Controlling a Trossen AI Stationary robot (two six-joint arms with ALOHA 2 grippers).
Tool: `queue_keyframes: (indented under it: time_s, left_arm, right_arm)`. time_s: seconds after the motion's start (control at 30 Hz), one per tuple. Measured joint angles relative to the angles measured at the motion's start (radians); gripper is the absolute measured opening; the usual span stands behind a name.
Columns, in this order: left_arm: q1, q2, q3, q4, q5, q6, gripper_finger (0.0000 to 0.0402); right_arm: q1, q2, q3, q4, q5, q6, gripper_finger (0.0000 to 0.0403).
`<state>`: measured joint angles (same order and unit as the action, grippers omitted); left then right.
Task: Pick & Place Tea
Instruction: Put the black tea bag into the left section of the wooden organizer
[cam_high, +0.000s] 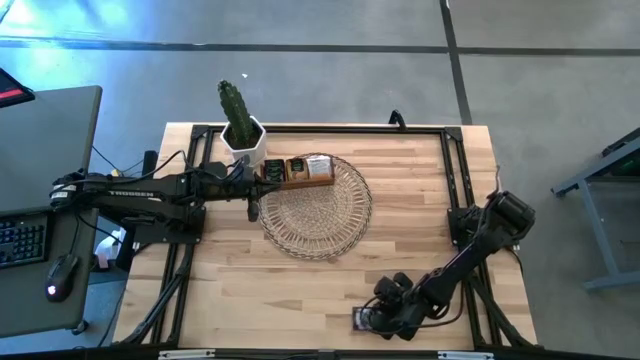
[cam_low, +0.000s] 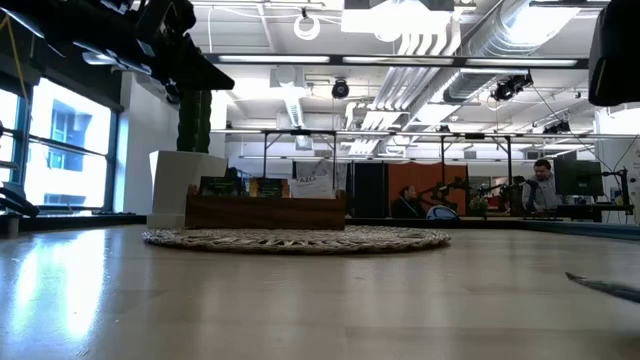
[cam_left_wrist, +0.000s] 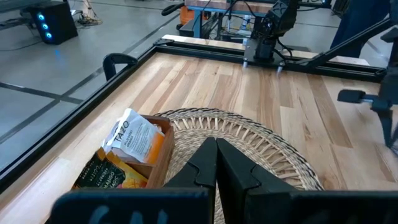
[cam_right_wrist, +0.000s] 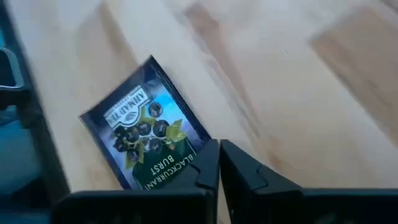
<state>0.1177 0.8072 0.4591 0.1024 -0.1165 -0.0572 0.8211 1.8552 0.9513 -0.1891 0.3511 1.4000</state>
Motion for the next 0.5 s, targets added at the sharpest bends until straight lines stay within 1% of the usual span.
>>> queue_keyframes:
  time_s: [0.1, 0.23, 0.5]
  left_arm:
    - [0.000, 0.000, 0.000, 0.000, 0.000, 0.000, 0.0000]
    - [0.000, 0.000, 0.000, 0.000, 0.000, 0.000, 0.0000]
    - [0.000, 0.000, 0.000, 0.001, 0.000, 0.000, 0.0000]
  right_arm:
    - [-0.005, 0.005, -0.001, 0.063, 0.037, -0.039, 0.0016]
    - [-0.037, 0.005, -0.001, 0.100, 0.073, -0.106, 0.0003]
    - [-0.118, 0.004, -0.001, 0.120, 0.074, -0.230, 0.0003]
